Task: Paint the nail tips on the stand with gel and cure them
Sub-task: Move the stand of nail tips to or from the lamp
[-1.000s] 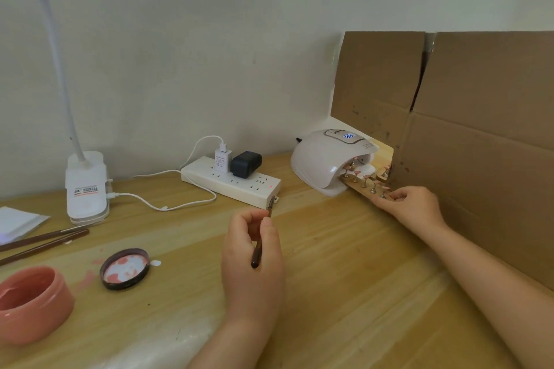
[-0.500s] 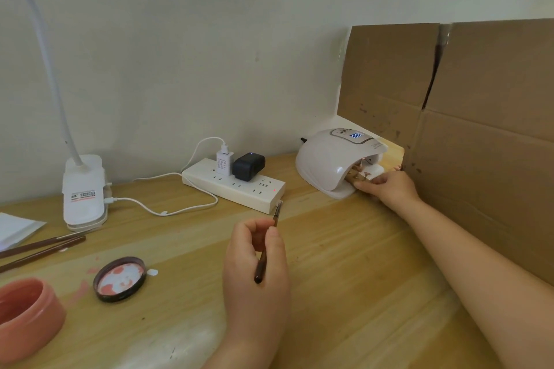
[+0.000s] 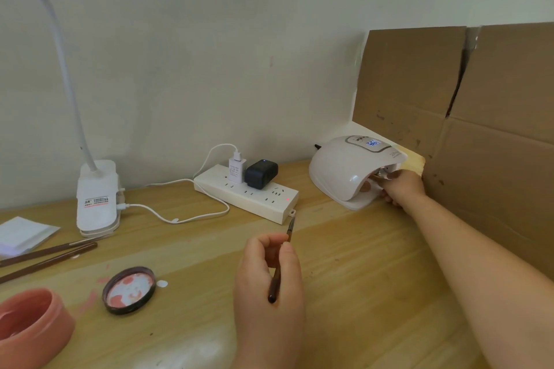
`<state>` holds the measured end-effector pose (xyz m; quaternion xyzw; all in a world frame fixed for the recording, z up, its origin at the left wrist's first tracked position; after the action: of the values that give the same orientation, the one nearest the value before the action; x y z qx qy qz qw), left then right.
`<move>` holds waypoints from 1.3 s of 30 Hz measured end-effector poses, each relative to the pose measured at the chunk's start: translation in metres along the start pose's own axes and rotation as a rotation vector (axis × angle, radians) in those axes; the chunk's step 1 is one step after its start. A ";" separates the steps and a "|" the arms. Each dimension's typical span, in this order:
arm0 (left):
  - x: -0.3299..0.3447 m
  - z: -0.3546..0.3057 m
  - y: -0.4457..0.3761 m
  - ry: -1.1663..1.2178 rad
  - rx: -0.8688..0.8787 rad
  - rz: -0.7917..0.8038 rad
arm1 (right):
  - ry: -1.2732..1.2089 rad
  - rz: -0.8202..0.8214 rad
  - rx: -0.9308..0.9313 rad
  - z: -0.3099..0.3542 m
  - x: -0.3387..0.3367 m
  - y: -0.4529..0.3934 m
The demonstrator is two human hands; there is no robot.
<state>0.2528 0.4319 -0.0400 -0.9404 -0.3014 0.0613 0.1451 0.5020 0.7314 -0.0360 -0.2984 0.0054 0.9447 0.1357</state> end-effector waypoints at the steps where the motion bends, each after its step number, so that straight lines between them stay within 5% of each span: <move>1: 0.000 0.000 0.000 0.004 -0.004 0.000 | 0.017 0.007 -0.011 0.000 0.003 -0.002; 17: 0.000 -0.002 -0.001 0.016 -0.008 0.003 | 0.079 -0.088 -0.068 0.001 -0.013 0.030; 30: -0.001 -0.008 0.002 0.049 0.011 0.030 | 0.390 -0.164 -0.054 -0.026 -0.064 0.106; 39: 0.000 -0.008 0.002 0.081 0.008 0.025 | 0.198 0.225 -0.179 -0.014 -0.048 0.115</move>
<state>0.2549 0.4285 -0.0333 -0.9452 -0.2832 0.0263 0.1603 0.5176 0.6071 -0.0290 -0.3984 -0.0321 0.9166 0.0008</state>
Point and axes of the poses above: each hand's wrist, its own y-axis away from the middle knuckle, its own x-axis out of the palm, z = x × y, the point moved 3 cm from there along -y, towards the middle knuckle, and after that the axes turned 4 degrees about -y, right-handed, at the moved point
